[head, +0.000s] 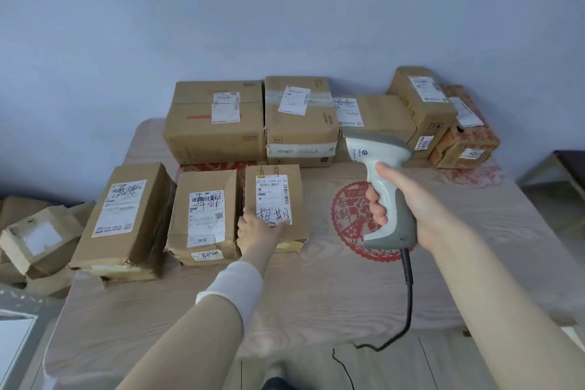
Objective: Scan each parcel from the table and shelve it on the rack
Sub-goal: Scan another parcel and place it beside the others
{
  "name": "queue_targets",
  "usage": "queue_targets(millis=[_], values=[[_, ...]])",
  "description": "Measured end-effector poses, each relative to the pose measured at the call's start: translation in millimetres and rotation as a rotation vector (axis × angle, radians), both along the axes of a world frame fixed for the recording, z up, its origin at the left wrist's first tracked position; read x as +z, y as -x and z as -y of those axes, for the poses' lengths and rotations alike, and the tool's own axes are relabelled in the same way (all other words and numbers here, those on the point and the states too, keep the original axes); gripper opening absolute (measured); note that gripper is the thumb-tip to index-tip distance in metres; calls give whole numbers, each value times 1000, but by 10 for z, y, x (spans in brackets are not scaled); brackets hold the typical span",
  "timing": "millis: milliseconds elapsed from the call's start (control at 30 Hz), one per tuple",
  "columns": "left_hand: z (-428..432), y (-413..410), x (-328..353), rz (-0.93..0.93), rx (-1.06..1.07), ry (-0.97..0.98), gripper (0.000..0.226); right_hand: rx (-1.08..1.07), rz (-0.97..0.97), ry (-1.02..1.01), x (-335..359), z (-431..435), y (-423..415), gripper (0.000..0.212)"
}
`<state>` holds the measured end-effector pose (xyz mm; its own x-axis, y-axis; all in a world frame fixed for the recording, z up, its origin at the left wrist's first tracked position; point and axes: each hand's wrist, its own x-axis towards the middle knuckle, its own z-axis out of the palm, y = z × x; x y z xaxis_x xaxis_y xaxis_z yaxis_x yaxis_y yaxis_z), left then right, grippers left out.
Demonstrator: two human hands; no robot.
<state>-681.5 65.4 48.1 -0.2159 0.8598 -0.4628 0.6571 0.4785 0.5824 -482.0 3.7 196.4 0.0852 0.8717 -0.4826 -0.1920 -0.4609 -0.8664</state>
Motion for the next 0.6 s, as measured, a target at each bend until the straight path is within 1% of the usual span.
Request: queue_targets(millis=[200,300,400,467,533,600], values=[[-89,-146,-120,-164,51,-29,127,25,-34,28,-195,-328,-232,34],[-109,-313,-118,-284,27,-49,130,66,-62,46,-303,-474,-369,33],[-82,-573,-98,-445,-30,-93,126,117,-83,71,-354,-616,-538,35],[-80,-744,-74,-520,-56,-132,117,144,-100,74,-371,-691,-669,35],[-100,-872,-56,-539,-72,-162,111,163,-99,70,-401,-763,-799,36],[-124,-957,-48,-506,-73,-191,105,177,-95,69,-439,-828,-912,37]])
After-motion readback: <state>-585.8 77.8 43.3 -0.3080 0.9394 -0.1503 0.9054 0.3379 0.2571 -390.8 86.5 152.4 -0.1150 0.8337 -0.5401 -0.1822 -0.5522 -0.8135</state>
